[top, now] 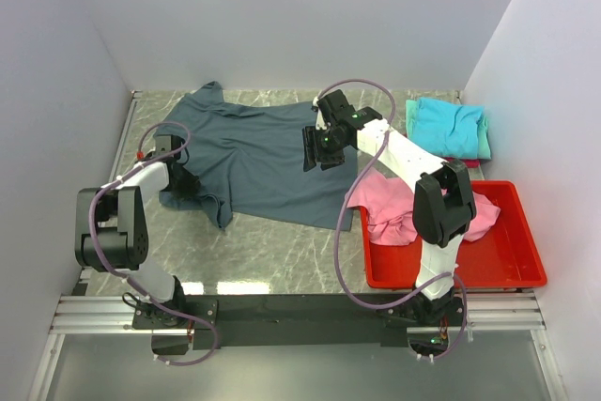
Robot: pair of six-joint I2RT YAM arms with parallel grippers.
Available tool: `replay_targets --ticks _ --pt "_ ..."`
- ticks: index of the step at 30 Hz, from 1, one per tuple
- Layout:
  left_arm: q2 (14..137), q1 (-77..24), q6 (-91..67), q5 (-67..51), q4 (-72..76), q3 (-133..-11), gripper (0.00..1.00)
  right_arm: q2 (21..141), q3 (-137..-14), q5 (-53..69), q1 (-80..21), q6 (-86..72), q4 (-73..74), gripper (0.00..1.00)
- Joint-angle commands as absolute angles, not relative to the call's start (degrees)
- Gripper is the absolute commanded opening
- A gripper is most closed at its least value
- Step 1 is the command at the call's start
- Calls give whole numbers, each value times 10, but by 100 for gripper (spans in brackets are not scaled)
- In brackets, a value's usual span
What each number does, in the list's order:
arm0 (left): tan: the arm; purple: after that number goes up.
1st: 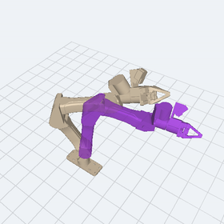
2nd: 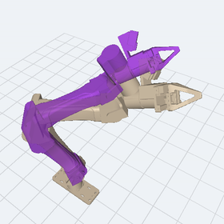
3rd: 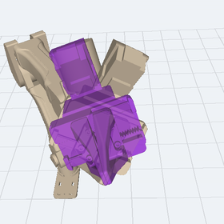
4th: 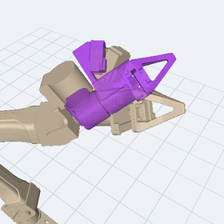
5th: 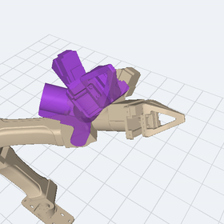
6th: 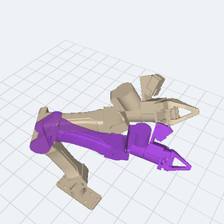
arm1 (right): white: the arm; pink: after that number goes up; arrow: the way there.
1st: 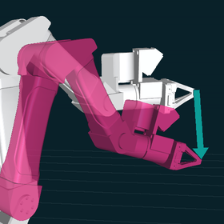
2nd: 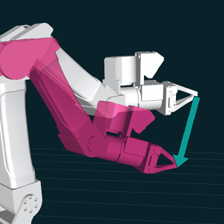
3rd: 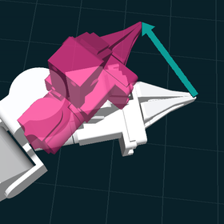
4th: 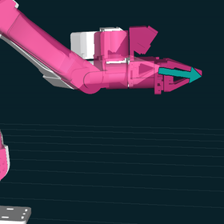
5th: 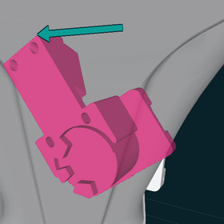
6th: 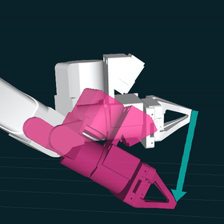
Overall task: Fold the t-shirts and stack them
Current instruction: Flatten the tshirt out
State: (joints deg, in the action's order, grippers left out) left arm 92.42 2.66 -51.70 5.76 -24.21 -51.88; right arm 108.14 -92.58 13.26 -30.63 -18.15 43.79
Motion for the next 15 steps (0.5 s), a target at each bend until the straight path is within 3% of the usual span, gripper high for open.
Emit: replay_targets --ticks 1,15 --pt "921 28 -509 54 -240 -536 28 1074 -940 138 -313 -179 442 61" --pt "845 39 -500 60 -306 -559 27 1038 -907 91 -316 -171 465 61"
